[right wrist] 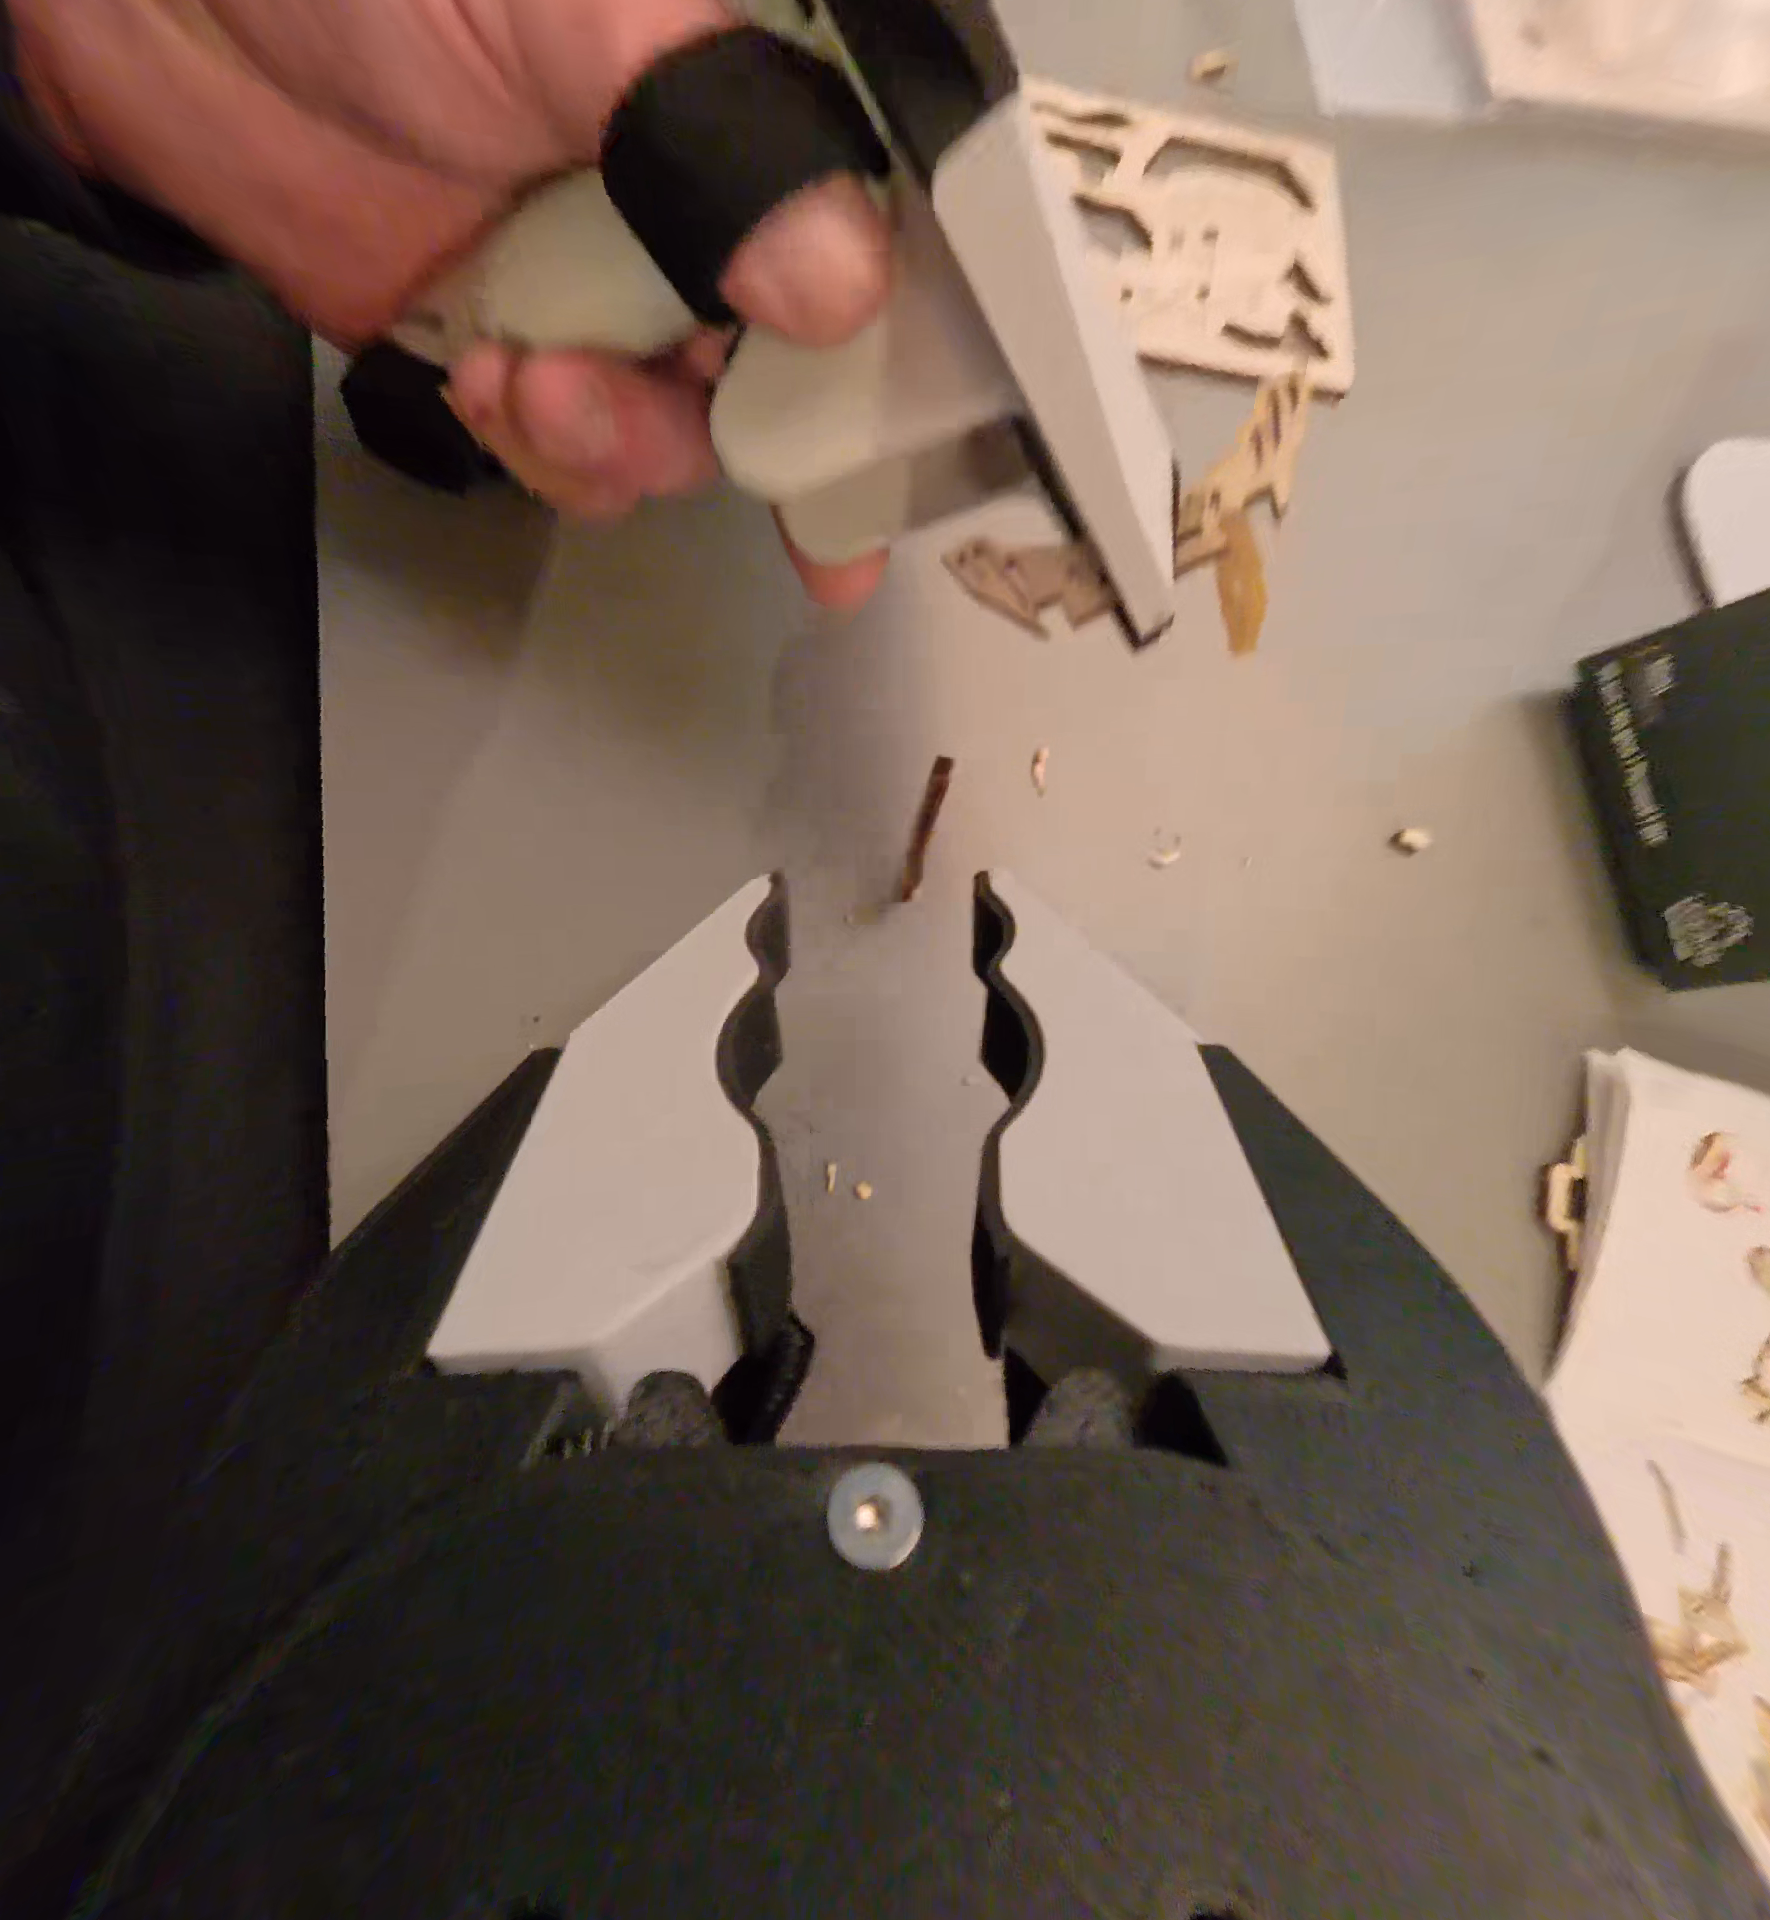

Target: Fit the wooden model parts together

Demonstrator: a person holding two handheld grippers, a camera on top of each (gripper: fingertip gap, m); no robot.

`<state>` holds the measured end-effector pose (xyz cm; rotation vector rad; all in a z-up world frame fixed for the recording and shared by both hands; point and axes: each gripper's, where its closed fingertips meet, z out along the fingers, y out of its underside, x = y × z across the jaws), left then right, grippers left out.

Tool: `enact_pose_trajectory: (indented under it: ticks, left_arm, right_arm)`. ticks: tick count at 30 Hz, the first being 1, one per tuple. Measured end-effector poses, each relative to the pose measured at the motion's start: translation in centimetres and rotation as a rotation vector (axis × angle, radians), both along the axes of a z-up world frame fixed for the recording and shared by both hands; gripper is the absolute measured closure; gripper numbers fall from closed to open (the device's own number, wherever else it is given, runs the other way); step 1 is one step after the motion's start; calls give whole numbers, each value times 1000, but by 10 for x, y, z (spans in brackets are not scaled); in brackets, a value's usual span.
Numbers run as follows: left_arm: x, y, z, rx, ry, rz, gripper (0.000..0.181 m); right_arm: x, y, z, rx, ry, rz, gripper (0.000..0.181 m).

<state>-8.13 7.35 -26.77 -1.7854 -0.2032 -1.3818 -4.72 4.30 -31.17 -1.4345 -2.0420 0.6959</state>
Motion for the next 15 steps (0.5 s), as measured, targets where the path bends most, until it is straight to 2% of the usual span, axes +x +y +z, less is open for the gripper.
enact_pose_trajectory:
  ticks: [1, 5, 8, 9, 12, 15]
  left_arm:
    - [-2, -3, -2, -10, 11, 6, 181]
    - [-12, -14, -8, -42, 41, 44, 181]
    - [-16, -19, -15, -62, 67, 48, 181]
    - [-17, -19, -16, -64, 73, 51, 181]
    - [-18, -19, -15, -61, 55, 49, 181]
    - [-19, -20, -16, -68, 44, 47, 181]
  right_arm:
    - [2, -1, -4, -28, -24, -17, 144]
    - [-3, 1, -3, -128, -20, -131, 151]
    - [-9, 6, -8, -6, -16, -116, 157]
    - [-10, 8, -10, 52, -16, -89, 162]
    - [-13, 15, -22, 253, -58, 13, 160]
    - [-20, 14, -28, 333, -52, 89, 162]
